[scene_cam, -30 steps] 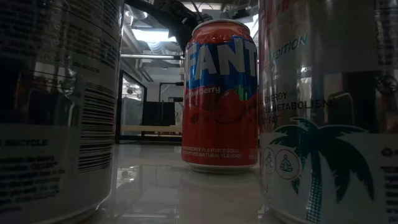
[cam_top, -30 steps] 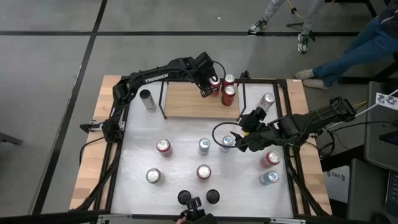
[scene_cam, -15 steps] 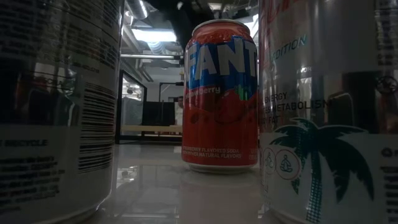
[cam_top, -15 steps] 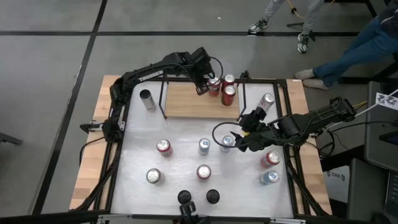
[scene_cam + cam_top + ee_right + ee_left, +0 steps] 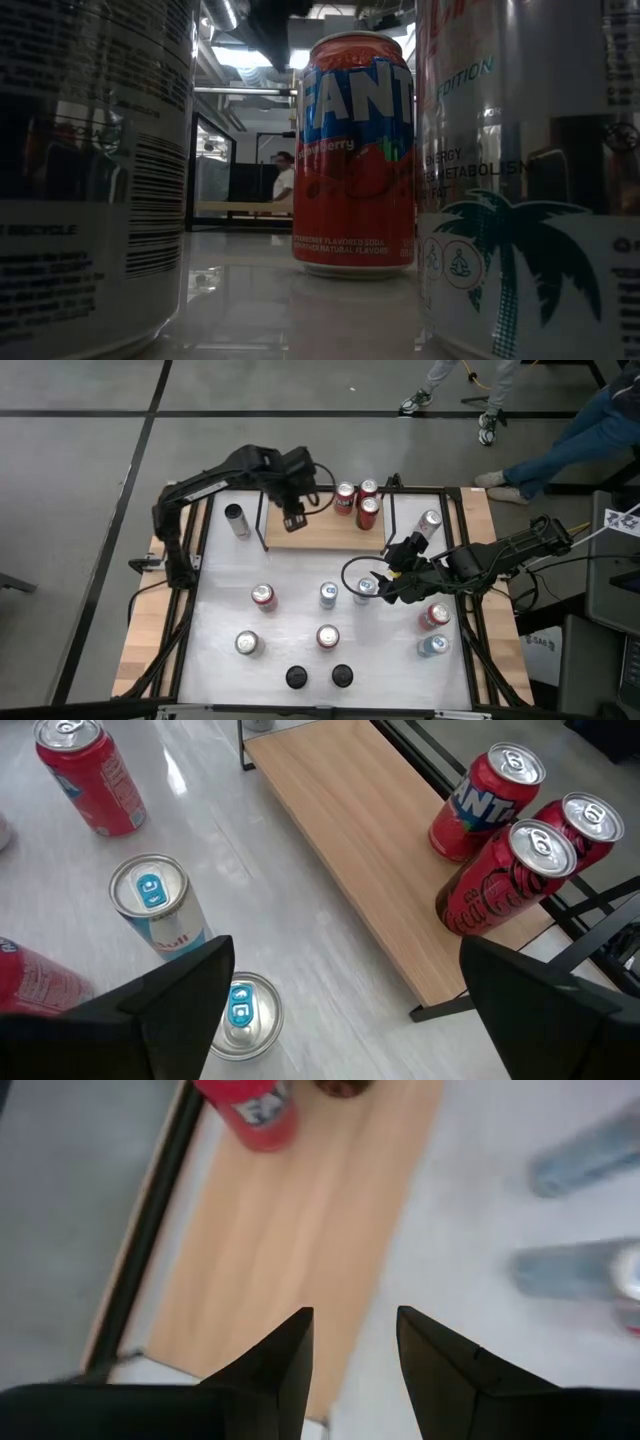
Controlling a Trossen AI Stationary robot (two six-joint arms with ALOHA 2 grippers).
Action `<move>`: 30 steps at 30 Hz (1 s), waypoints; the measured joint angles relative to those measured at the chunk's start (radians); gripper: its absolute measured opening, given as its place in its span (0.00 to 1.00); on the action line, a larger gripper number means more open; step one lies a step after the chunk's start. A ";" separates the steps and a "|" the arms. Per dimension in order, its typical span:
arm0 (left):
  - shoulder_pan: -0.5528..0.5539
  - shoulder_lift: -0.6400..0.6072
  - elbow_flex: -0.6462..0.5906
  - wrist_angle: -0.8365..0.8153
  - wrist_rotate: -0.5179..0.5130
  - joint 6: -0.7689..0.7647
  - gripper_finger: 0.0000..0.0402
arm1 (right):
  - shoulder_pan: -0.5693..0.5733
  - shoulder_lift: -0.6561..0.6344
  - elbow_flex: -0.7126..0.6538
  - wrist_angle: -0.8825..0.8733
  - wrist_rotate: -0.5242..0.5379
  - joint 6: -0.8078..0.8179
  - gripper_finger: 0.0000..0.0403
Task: Place canned beverage on shelf
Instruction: Put the pink soda can on the shelf aligned with other pink soda can
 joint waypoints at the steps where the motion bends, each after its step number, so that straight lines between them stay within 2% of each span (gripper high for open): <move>1: -0.016 -0.017 0.000 -0.013 0.000 -0.019 0.34 | 0.000 0.000 0.000 -0.001 0.000 0.000 0.93; 8: -0.138 -0.146 -0.097 -0.045 0.000 -0.160 0.34 | 0.000 0.000 0.000 -0.001 -0.011 0.000 0.93; 14: -0.233 -0.233 -0.231 -0.036 -0.001 -0.293 0.41 | 0.000 0.000 0.000 0.000 -0.011 -0.014 0.93; 20: -0.308 -0.285 -0.366 -0.034 0.016 -0.398 0.57 | 0.000 0.000 0.000 0.003 -0.011 -0.016 0.93; 30: -0.422 -0.282 -0.556 0.001 0.063 -0.557 0.85 | 0.000 0.000 0.000 0.004 -0.019 -0.016 0.93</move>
